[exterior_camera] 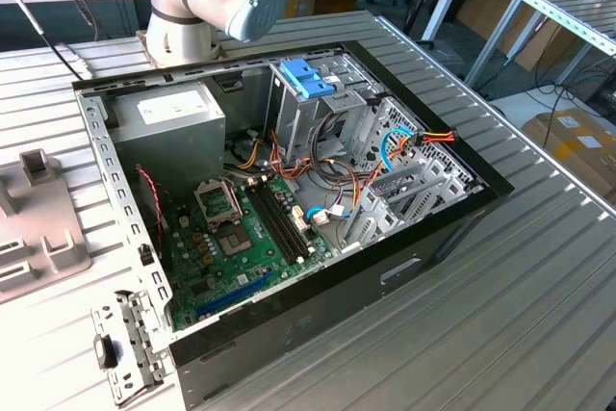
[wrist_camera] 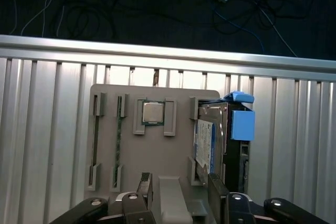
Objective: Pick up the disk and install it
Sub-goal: 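Pick up the disk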
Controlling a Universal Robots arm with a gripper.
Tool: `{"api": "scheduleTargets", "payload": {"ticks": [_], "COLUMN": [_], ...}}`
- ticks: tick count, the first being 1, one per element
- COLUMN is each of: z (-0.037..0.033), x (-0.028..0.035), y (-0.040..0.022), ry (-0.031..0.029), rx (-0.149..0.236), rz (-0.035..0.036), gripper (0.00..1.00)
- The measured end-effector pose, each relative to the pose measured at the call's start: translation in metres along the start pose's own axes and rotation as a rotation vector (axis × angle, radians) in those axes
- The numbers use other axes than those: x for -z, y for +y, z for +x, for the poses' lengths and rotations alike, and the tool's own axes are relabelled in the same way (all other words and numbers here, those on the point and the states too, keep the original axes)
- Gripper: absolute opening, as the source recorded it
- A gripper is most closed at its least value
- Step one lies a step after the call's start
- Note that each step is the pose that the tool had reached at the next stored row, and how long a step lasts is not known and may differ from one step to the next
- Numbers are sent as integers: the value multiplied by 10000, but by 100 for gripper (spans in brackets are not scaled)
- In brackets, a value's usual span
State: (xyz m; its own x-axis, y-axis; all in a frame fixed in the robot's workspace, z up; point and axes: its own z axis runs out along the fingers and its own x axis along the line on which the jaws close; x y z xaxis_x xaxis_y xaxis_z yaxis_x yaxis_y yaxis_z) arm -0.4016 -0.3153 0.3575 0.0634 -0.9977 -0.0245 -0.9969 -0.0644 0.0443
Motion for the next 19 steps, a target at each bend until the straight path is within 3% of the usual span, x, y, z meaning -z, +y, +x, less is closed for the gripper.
{"api": "scheduleTargets", "payload": {"ticks": [19], "z": [-1], "x": [-53], "y": [-2], "ry": [0], "rx": [0], "rz": [0], "gripper": [54]}}
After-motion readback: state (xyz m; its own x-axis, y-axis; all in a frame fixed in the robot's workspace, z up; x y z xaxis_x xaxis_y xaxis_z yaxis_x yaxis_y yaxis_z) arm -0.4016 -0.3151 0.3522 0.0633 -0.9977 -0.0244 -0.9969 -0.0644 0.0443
